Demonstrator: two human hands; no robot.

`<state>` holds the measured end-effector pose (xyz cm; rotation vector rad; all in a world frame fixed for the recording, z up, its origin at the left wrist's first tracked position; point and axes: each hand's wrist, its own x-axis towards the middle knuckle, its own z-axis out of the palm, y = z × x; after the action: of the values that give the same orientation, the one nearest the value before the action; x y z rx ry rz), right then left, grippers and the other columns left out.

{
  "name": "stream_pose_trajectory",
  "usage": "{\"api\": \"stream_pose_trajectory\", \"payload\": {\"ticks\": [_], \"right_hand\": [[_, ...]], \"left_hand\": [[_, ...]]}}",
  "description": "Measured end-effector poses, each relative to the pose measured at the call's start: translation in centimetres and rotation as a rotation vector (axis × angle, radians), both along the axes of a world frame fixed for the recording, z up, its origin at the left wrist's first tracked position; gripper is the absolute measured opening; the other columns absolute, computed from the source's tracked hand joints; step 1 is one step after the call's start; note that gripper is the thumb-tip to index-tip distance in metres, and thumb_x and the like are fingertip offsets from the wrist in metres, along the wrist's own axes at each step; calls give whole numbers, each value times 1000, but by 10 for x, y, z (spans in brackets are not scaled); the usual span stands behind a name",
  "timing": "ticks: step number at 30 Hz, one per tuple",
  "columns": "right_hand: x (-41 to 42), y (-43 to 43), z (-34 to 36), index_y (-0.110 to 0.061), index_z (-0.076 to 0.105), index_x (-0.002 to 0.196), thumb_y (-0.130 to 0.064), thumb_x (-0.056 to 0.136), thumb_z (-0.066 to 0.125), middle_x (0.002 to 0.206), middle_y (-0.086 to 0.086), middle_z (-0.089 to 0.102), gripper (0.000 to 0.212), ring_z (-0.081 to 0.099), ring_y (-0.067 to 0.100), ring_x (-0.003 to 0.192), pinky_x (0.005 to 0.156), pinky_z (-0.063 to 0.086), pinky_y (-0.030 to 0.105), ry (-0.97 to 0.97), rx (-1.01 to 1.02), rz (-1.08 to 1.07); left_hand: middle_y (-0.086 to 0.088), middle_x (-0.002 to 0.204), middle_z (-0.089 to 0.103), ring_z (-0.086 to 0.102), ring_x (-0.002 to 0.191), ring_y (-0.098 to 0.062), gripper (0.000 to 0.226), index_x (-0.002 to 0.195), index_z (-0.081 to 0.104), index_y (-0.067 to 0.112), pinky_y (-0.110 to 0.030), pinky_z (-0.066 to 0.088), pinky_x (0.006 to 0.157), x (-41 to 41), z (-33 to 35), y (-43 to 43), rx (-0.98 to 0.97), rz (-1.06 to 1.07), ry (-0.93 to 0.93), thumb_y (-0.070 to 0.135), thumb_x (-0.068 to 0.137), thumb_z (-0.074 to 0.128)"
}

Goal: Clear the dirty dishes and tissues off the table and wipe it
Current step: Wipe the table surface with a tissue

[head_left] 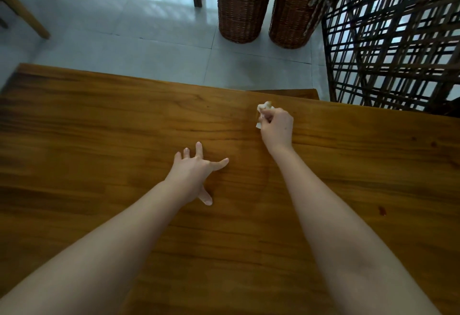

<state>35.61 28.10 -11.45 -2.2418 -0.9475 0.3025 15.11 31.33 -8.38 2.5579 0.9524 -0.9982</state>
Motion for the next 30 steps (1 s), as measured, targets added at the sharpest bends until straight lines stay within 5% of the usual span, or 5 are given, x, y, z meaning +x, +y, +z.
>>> {"api": "stream_pose_trajectory", "payload": {"ticks": [6,15,20,26,30], "right_hand": [[-36,27,-1,-5,66,116,-5,93,55,117,11,63,25,57,21,110,86,39,18,53,-57,122],[-62,52,5,-3,70,105,3,87,62,105,11,67,21,62,18,95,79,47,19,107,-103,319],[-84,66,2,-2,66,110,3,87,60,114,11,59,24,59,21,102,75,42,11,2,-83,352],[-84,61,-2,-6,64,117,-14,91,61,123,9,54,27,51,21,108,88,43,27,-249,-99,402],[-80,63,1,-4,66,115,-8,89,63,120,10,61,27,56,21,107,84,41,21,-174,-47,454]], "left_hand": [[-22,158,-11,4,144,-49,113,147,-1,53,-58,13,115,2,0,2,-24,12,11,49,68,80],[-21,158,-13,3,144,-48,115,146,-2,54,-58,10,115,2,-7,4,-14,14,5,50,66,81],[-22,158,-14,3,144,-49,116,146,-5,52,-59,9,115,2,-6,4,-21,-1,34,50,67,80],[-22,158,-15,1,144,-49,116,147,-5,51,-58,7,116,2,-3,4,-39,8,28,48,69,80],[-22,157,-16,-1,144,-49,114,148,-5,51,-58,7,116,4,0,3,-43,0,39,48,70,79]]}}
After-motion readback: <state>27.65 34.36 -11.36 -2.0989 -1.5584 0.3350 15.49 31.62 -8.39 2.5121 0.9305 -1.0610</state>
